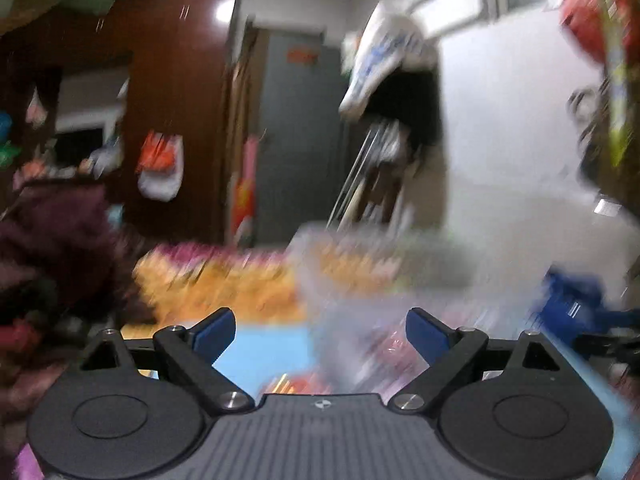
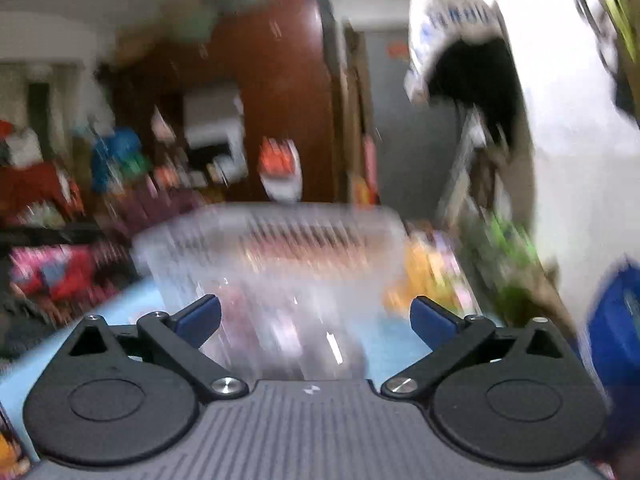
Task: Organize objects
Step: 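Lift both items over the white basket and open both grippers, then grasp the red box with the left gripper while the right grasps the red-gold box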
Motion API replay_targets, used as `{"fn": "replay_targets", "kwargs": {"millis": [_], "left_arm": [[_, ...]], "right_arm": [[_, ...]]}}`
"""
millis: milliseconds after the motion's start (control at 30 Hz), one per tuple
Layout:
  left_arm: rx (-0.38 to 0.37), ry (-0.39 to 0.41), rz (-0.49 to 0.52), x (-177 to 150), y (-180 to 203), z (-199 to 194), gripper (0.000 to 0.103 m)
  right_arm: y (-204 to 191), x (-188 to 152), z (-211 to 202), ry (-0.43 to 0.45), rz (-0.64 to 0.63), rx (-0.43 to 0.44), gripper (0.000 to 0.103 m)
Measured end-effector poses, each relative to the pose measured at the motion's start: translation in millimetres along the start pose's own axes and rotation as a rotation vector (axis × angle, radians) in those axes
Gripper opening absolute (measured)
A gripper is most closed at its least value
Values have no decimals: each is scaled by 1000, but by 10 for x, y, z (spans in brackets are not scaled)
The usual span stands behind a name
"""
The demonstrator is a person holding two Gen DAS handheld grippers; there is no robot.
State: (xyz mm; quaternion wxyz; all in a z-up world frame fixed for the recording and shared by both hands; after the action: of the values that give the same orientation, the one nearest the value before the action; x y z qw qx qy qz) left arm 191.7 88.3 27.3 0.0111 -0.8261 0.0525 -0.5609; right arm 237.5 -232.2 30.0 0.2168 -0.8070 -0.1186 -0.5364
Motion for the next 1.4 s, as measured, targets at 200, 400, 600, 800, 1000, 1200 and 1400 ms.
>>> {"fn": "replay_targets", "kwargs": {"millis": [200,400,600,800,1000,1200,1400], "left_arm": [[40,-184,-83,-356,-273,535,93],[71,-238,-102,-376,-254,876,93],[16,-246,-148,-440,-61,929,93],[131,-265,-103,-456,7,1073,93],[157,-293,-47,-476,43,1012,40],[95,-231,-75,-484,-18,904,35],[74,-194,-36,-474,30,910,37]], "right_arm": [[120,-507,355,-207,-3,-55,103],[154,-649,470,-263,-4,-62,91],[124,-696,418,-250,-28,-60,90],[50,-714,408,-231,-68,-70,91],[49,-725,403,-227,-69,-71,75],[50,-722,369,-201,-76,-76,70],[68,-701,350,-180,-62,-64,70]]}}
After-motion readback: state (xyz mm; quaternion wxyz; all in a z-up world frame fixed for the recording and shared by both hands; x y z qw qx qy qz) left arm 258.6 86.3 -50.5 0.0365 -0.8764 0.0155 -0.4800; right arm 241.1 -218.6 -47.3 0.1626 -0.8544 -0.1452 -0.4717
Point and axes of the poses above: each gripper's, at about its wrist camera, not at the fingertips, and z roughly the way its jaws point, y to its right, x to its top, the point moved 5 cm from there along z, roughly the way its jaws point, and after that the axes turned 10 degrees about z, right-handed, at the moved point
